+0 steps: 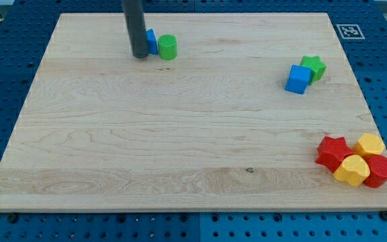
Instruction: Push green circle closer to green star
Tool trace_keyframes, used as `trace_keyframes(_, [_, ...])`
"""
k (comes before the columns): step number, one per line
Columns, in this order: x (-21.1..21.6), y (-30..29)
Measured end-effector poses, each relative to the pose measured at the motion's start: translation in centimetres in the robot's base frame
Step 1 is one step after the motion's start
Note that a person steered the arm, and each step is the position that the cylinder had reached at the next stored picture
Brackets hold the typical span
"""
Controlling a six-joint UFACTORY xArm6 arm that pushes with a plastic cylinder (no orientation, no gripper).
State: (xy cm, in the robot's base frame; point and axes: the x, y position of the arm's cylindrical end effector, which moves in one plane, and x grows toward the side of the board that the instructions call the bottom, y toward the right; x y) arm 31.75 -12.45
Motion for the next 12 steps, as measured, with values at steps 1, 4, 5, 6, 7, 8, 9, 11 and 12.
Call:
trace_keyframes(1, [-0.6, -7.0])
trace_keyframes(4, [-7.4, -4.9])
trace_keyframes(5, [-6.3, -3.6])
trace_keyframes(6, [-5.5, -0.2])
trace_keyframes(7, [-3.2, 2.4])
trace_keyframes(8, [-1.0, 4.6])
trace_keyframes(9, [-0.7, 7.0])
trace_keyframes(11, [-0.7, 12.7])
trace_keyframes(12, [-2.3, 13.1])
